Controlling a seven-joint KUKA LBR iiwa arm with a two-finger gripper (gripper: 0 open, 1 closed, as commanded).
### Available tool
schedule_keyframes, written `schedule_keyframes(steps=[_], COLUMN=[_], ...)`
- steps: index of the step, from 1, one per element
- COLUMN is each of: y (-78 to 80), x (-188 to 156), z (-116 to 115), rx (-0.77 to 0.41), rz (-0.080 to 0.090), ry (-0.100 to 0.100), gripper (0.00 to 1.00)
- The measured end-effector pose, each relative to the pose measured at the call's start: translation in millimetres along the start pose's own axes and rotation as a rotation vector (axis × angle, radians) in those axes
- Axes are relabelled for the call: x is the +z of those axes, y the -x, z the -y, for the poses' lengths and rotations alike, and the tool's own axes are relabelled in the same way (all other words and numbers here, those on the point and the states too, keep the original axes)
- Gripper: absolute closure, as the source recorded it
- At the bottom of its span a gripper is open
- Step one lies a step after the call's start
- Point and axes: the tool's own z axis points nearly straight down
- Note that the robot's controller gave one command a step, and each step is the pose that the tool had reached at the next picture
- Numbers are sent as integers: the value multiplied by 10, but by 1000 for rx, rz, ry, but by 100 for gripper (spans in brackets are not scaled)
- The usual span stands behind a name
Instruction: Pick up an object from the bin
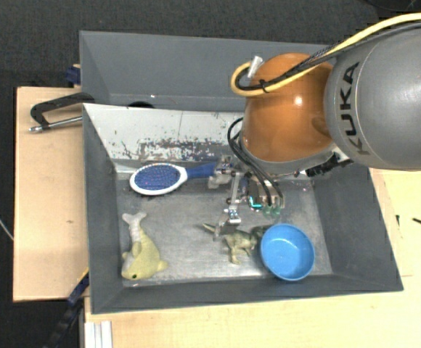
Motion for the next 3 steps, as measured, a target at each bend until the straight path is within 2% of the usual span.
schedule_keyframes(steps=[1, 2, 3], y=[460, 136, 61], x=[1304, 944, 1323], z=[149, 1213, 1004], rx=[-63, 369, 349], rz=[8, 7, 10], ry=[0, 0, 8], gripper=[0, 0, 0])
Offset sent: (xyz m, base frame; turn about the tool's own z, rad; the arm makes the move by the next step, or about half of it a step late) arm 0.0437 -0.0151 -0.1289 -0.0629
